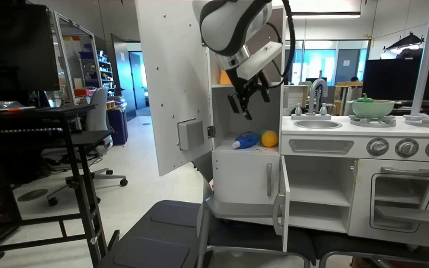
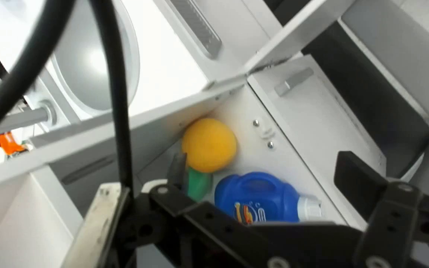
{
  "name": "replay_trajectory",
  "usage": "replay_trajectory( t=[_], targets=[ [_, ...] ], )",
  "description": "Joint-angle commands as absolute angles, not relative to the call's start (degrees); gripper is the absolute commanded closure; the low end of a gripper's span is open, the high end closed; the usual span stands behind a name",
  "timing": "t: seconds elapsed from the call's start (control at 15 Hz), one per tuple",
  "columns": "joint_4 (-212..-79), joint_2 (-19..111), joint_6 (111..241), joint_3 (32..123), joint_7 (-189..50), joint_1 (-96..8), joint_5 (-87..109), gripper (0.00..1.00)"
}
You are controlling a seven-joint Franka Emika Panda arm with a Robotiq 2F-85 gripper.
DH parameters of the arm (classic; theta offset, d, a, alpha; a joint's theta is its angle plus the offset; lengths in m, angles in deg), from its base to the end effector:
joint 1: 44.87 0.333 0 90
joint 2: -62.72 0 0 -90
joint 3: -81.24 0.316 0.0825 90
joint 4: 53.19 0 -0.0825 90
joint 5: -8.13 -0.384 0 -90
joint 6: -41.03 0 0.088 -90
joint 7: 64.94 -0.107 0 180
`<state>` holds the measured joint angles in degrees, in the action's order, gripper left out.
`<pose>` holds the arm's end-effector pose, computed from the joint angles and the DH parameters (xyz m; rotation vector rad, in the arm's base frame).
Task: Open top cabinet door then put the blue container and the green pepper in the bottom compartment of the top cabinet respectively
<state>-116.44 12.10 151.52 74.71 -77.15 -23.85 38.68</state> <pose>0.7451 0.1851 0.2923 2.5351 0.3648 0.1113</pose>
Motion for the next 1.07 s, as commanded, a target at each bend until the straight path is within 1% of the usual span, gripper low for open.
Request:
replay_trajectory(
  t=[0.0,0.4,0.73,1.0],
  targets=[
    [-130.6,23.7,148.5,76.5,-73.1,-25.3,36.5,0.0],
    [-147.6,37.7,152.3,76.6,-82.0,-29.8,35.2,0.0],
    [-161.4,48.9,158.2,75.4,-87.3,-37.7,31.0,0.0],
    [-167.2,54.4,162.7,72.5,-86.1,-45.9,27.0,0.0]
  ],
)
